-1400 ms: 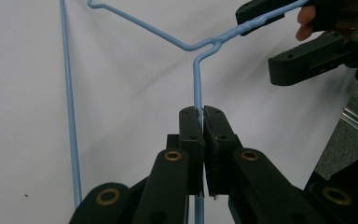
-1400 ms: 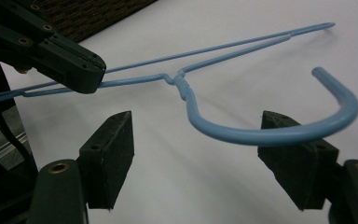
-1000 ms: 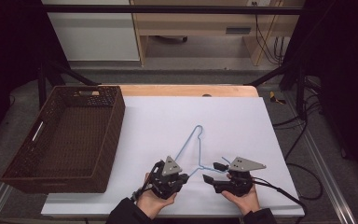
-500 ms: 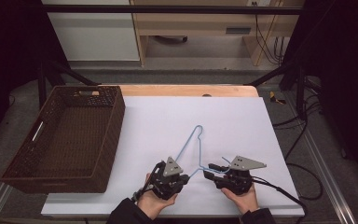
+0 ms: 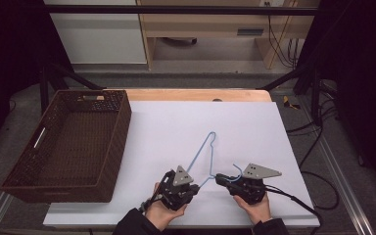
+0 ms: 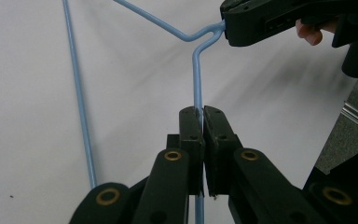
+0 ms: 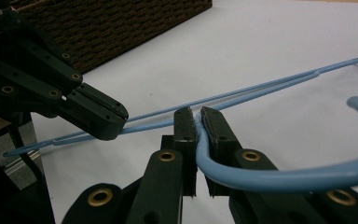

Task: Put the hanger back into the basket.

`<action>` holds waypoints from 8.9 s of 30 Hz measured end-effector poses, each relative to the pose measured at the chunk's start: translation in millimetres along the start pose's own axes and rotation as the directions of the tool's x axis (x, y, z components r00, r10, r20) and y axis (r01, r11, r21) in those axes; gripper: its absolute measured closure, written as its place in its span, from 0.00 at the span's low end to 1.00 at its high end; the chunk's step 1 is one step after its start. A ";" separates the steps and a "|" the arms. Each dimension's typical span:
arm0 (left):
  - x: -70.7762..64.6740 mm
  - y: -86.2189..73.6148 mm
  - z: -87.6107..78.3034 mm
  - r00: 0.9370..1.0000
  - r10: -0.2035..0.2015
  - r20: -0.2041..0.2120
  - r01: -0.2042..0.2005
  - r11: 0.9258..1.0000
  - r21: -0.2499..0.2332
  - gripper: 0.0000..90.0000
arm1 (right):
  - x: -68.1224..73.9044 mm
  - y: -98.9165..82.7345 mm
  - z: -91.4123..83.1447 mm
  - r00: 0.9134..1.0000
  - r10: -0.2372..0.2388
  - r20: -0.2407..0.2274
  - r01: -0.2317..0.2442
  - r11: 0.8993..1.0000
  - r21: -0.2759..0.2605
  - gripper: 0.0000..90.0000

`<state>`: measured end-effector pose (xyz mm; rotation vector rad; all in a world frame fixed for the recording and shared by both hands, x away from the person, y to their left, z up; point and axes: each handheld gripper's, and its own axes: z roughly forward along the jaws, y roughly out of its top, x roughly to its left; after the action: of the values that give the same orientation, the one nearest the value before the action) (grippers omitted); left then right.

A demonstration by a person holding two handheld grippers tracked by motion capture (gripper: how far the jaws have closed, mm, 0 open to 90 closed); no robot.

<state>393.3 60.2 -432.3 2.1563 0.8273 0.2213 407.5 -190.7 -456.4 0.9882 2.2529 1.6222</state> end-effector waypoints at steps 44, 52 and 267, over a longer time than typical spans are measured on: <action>-13.7 13.6 29.5 0.995 0.101 -0.008 -0.098 0.983 0.157 0.67 | 0.8 3.0 -5.0 1.000 -0.002 0.005 0.002 1.000 -0.014 0.95; -14.9 14.6 25.9 0.995 0.088 -0.039 -0.082 0.989 0.127 0.82 | 0.8 3.0 -5.2 1.000 -0.008 0.006 0.009 1.000 -0.016 0.95; 146.0 -23.7 -207.9 0.973 -0.084 -0.215 -0.004 0.925 -0.381 0.18 | -35.7 11.5 -60.9 0.955 -0.008 0.298 0.008 1.000 0.002 0.02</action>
<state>409.0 292.4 -327.7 1.7675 0.8752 0.5696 408.0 -257.4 -430.7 1.1368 2.0515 1.3625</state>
